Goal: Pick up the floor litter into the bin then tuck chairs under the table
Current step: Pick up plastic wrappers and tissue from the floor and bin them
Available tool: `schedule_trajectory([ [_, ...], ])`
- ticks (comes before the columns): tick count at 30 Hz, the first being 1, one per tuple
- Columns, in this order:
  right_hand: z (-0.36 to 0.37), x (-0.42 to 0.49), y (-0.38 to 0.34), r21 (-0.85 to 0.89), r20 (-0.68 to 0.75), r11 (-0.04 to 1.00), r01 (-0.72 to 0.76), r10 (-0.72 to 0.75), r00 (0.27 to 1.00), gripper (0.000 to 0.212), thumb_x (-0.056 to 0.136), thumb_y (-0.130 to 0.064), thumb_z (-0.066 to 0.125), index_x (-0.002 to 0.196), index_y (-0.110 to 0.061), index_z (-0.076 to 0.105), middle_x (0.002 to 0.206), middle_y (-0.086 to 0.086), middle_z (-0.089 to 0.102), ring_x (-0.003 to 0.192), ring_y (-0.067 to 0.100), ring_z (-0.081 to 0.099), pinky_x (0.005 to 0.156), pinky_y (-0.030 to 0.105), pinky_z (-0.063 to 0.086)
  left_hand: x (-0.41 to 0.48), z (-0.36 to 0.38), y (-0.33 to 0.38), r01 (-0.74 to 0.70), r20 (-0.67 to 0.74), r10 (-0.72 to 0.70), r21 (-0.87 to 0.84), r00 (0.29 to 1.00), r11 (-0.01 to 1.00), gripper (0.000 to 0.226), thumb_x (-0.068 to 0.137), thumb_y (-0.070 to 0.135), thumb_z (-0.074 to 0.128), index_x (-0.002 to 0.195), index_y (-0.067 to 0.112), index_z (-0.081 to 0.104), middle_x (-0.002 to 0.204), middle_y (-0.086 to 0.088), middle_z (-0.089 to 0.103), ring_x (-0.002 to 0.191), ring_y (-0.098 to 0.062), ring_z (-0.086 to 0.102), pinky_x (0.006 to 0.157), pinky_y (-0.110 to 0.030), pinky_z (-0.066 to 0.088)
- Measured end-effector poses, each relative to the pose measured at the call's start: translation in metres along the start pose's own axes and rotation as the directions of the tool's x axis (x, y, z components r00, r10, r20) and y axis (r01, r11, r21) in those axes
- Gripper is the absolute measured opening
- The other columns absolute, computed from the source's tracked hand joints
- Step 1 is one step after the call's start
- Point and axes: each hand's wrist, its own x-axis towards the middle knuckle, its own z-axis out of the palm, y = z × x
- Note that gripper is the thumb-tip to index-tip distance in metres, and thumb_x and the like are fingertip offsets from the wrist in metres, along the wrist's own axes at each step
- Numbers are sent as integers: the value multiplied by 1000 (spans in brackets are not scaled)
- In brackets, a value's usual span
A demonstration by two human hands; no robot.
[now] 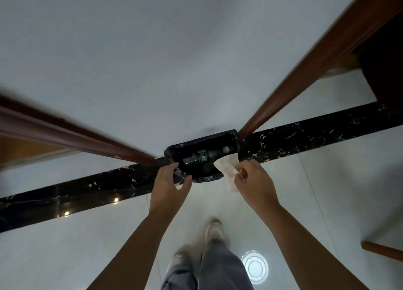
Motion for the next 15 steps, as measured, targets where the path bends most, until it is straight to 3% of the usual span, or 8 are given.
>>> schedule_trajectory([
  [6, 36, 11, -20, 34, 19, 999, -30, 29, 999, 10, 84, -6, 53, 92, -7, 59, 91, 2, 50, 74, 17, 50, 60, 27, 41, -27, -32, -16, -168, -76, 184, 174, 980, 970, 39, 80, 19, 68, 116, 7, 58, 112, -9, 61, 103, -24, 56, 85, -27, 39],
  [11, 67, 39, -24, 30, 6, 999, -37, 37, 999, 12, 86, -6, 50, 93, -5, 60, 95, 6, 51, 74, 17, 49, 60, 28, 38, -33, -47, -30, -204, -106, 235, 242, 966, 949, 37, 77, 10, 71, 112, 5, 60, 107, -12, 63, 98, -29, 60, 82, -31, 42],
  [15, 91, 62, -22, 46, -24, 997, -64, 65, 998, 16, 84, -7, 51, 97, -7, 61, 100, 10, 53, 81, 22, 53, 65, 33, 44, -27, -52, -46, -180, -144, 222, 257, 964, 950, 35, 79, 19, 63, 111, 6, 60, 106, -11, 63, 97, -26, 60, 81, -30, 42],
])
